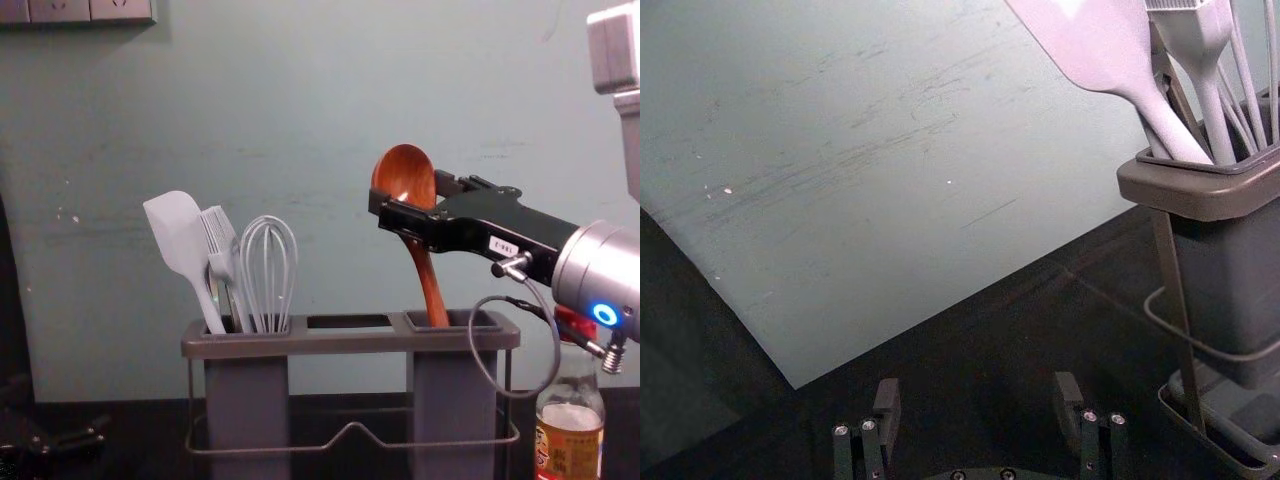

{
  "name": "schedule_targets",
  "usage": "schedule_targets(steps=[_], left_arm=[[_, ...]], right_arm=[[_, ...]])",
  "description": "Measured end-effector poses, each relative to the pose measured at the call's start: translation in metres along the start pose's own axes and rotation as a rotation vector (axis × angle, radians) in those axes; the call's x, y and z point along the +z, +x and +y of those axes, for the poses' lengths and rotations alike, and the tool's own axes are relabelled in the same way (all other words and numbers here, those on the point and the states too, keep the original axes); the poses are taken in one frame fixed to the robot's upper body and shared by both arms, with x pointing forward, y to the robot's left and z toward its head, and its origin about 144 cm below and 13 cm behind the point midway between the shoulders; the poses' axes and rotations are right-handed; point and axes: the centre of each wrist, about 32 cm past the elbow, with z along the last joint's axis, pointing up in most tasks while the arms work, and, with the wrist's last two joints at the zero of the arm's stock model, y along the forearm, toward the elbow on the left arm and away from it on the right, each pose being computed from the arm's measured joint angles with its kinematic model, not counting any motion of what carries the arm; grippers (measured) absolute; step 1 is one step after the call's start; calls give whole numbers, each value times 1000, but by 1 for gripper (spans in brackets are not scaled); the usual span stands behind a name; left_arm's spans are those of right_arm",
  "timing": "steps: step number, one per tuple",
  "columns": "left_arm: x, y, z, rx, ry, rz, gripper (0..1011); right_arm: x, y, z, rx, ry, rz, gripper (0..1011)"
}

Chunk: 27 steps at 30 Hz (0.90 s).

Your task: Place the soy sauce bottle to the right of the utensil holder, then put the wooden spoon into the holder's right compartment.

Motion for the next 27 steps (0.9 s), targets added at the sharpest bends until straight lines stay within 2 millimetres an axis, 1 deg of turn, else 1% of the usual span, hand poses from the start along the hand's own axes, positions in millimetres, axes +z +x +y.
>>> schedule_targets(steps=[18, 27], left_arm=[[0, 0, 0, 0, 0, 0, 1005], [0, 0, 0, 0, 0, 0, 1005]], right_arm=[[0, -10, -14, -21, 11, -4, 836], [-5, -14, -22, -26, 10, -1, 836]])
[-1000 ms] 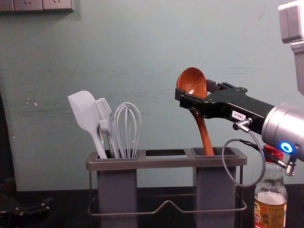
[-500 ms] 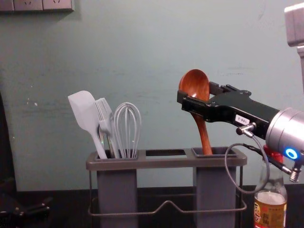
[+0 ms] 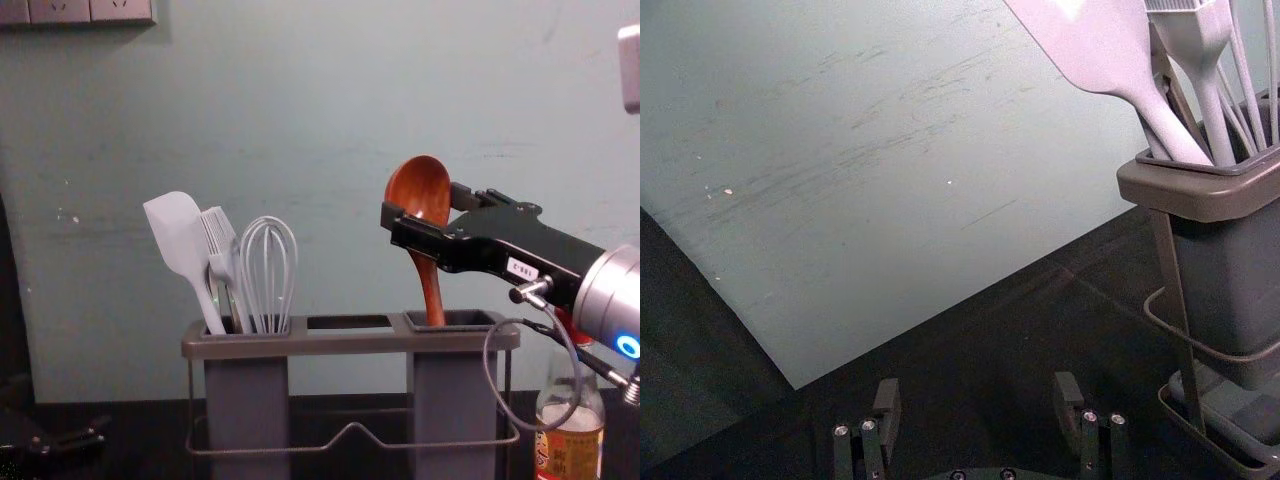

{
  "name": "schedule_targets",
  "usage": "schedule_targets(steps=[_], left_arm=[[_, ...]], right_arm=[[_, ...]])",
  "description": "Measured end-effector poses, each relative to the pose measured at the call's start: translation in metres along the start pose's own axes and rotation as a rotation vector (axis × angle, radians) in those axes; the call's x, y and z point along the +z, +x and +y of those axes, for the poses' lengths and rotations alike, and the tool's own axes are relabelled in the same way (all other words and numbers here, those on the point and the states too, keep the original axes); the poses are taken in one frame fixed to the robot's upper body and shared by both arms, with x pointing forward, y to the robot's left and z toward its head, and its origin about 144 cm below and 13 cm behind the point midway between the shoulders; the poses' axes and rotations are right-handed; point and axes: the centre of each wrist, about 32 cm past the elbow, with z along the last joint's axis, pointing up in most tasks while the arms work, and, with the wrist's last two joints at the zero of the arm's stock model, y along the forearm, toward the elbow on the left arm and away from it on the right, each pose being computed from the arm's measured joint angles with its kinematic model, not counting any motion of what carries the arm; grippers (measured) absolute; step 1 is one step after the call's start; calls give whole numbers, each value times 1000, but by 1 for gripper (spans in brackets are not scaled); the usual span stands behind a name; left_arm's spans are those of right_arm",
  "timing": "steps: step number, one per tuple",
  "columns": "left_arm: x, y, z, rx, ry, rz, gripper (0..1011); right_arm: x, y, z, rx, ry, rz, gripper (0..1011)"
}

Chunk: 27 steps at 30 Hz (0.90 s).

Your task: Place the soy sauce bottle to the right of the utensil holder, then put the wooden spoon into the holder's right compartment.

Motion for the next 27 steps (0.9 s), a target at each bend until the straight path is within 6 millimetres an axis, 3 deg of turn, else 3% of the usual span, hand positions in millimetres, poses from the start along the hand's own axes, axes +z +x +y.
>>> schedule_targets(steps=[19, 27], left_arm=[[0, 0, 0, 0, 0, 0, 1005], [0, 0, 0, 0, 0, 0, 1005]], right_arm=[[-6, 1, -5, 12, -3, 26, 839], [-5, 1, -5, 9, -4, 22, 1002]])
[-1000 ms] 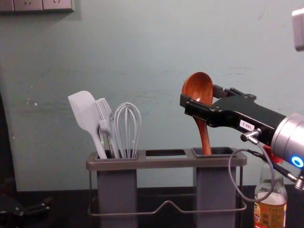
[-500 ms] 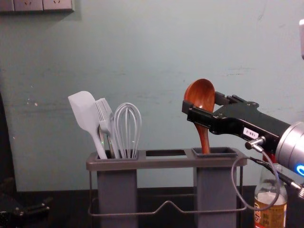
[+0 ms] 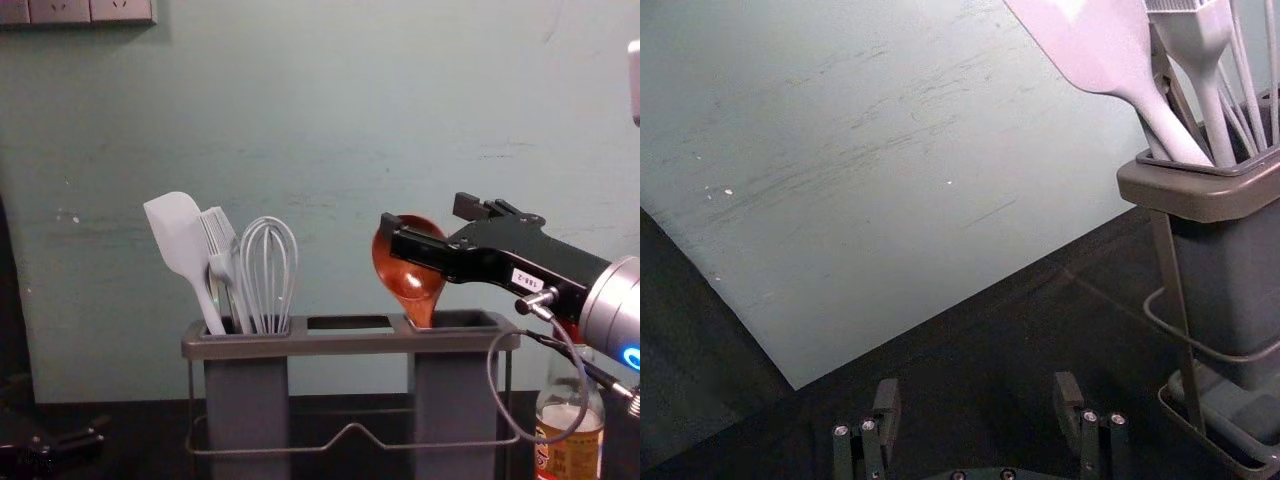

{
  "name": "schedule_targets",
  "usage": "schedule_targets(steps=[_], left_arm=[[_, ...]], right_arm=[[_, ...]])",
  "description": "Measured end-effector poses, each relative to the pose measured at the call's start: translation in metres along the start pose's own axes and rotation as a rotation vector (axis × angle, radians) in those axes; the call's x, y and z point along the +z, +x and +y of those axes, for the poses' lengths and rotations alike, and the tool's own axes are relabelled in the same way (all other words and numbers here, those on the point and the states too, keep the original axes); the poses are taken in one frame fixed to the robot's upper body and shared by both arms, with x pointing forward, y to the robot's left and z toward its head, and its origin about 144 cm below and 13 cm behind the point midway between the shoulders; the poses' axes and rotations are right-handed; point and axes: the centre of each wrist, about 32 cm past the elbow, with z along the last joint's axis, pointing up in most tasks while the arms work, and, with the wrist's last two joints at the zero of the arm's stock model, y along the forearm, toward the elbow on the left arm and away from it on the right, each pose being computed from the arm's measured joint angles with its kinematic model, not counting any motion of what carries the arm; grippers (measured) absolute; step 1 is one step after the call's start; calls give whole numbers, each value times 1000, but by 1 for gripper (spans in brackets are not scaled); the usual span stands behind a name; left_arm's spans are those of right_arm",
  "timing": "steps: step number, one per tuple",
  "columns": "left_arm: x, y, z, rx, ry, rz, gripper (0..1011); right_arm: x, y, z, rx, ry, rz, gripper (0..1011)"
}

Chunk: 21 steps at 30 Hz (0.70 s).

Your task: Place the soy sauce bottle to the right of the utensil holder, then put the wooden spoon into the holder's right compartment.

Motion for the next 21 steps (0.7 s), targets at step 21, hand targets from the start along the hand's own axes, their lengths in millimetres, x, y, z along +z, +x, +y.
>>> schedule_targets(steps=[21], left_arm=[[0, 0, 0, 0, 0, 0, 1005]], right_arm=[[16, -5, -3, -29, 33, -33, 1002]])
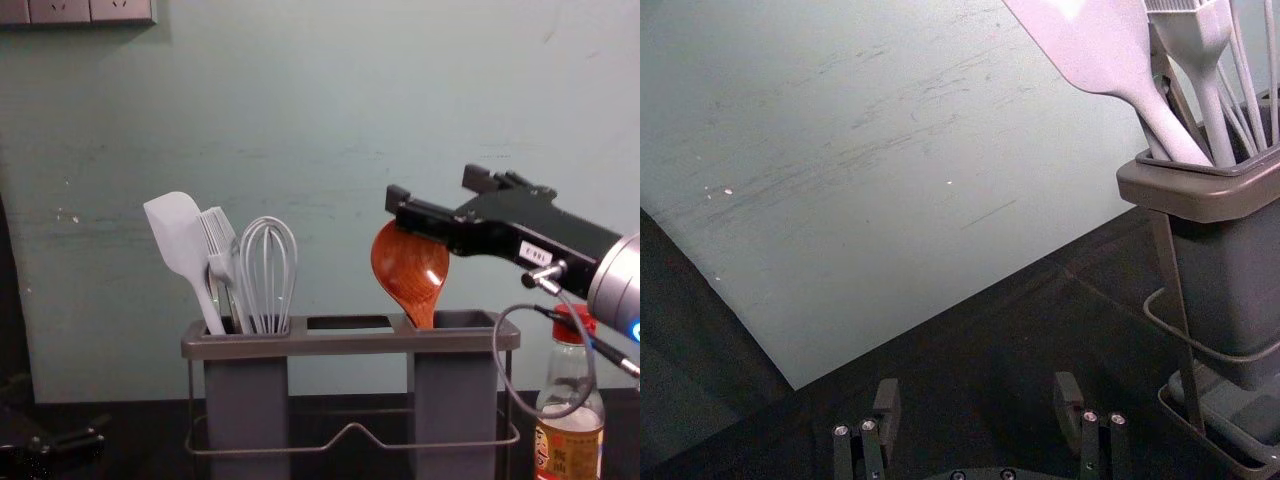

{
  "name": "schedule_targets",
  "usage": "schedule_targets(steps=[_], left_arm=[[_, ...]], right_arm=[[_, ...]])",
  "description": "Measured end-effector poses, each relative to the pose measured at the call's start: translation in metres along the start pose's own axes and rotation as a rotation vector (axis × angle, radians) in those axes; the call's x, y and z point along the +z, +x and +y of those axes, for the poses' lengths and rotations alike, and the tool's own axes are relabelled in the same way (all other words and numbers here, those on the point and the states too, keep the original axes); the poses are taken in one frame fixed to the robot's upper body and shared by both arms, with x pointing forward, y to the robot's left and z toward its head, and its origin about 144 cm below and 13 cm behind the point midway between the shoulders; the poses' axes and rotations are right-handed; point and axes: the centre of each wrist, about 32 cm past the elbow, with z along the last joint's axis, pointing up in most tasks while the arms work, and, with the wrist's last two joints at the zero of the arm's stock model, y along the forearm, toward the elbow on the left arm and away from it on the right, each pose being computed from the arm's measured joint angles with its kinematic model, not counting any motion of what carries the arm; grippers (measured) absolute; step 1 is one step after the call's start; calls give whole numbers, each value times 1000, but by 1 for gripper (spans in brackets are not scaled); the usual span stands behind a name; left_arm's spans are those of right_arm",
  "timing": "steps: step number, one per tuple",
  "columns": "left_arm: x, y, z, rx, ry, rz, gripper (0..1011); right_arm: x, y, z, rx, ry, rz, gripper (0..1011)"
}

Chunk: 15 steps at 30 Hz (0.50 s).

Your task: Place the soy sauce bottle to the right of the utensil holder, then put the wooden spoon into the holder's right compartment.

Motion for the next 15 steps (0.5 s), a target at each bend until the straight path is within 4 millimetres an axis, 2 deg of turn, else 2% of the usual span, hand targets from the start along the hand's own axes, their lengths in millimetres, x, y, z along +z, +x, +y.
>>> schedule_targets(steps=[6, 8, 15], left_arm=[[0, 0, 0, 0, 0, 0, 1005], [0, 0, 0, 0, 0, 0, 1005], [0, 0, 0, 0, 0, 0, 1005]], right_arm=[[15, -7, -7, -56, 1, -40, 1002], [26, -11, -13, -100, -11, -67, 1002], [45, -20, -36, -196, -59, -94, 1002]])
